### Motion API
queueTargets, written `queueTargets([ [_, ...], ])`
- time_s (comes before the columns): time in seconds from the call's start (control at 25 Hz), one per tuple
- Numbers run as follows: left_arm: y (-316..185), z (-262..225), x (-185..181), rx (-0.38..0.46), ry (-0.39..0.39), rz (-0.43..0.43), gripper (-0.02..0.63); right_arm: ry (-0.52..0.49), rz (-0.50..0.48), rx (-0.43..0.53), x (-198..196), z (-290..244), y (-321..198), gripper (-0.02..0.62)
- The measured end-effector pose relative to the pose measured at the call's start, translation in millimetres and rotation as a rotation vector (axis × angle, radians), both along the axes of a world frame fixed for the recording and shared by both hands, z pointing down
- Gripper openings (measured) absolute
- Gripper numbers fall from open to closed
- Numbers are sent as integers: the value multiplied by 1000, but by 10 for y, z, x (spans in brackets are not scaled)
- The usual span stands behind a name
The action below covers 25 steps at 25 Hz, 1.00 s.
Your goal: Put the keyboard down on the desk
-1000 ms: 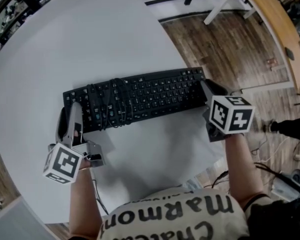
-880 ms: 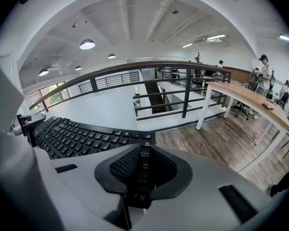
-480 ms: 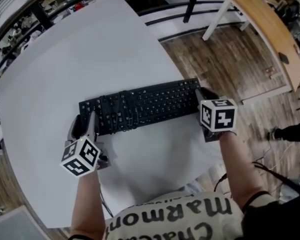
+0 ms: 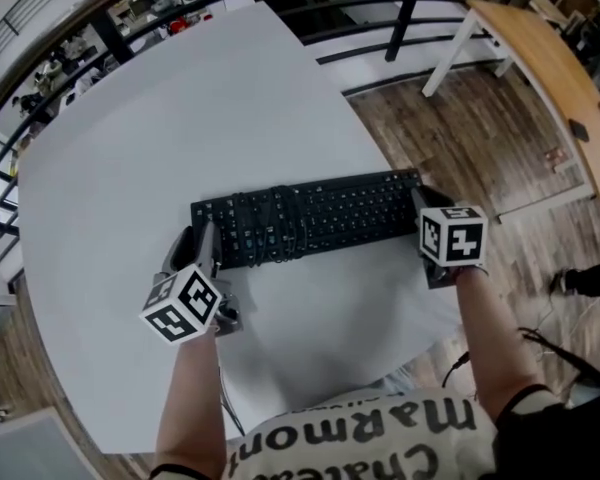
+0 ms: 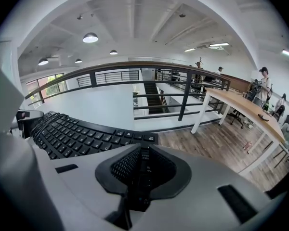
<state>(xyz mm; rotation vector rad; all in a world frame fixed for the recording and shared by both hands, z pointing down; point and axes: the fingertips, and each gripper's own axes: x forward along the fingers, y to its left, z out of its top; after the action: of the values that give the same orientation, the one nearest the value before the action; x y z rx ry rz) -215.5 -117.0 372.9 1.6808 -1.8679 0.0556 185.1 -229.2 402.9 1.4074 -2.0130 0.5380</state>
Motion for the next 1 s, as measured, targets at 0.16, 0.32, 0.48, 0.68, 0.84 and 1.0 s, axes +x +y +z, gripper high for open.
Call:
queueTargets([
  [0.16, -30, 71, 97, -52, 1, 12, 198, 4, -1, 7, 92, 19, -10, 71],
  [0.32, -33, 145, 91, -108, 7, 32, 198, -4, -8, 17, 61, 17, -13, 71],
  [0.48, 0, 129, 26, -129, -2, 25, 199, -6, -8, 20, 5, -21, 16, 72],
  [0.68, -9, 138, -14, -135, -40, 16, 199, -6, -10, 27, -35, -11, 18, 72],
  [0.84, -48, 171, 74, -137, -46, 11, 201, -12, -14, 27, 56, 10, -26, 71],
  [1.0, -39, 172, 76, -134, -78, -9, 206, -6, -17, 39, 56, 15, -25, 71],
])
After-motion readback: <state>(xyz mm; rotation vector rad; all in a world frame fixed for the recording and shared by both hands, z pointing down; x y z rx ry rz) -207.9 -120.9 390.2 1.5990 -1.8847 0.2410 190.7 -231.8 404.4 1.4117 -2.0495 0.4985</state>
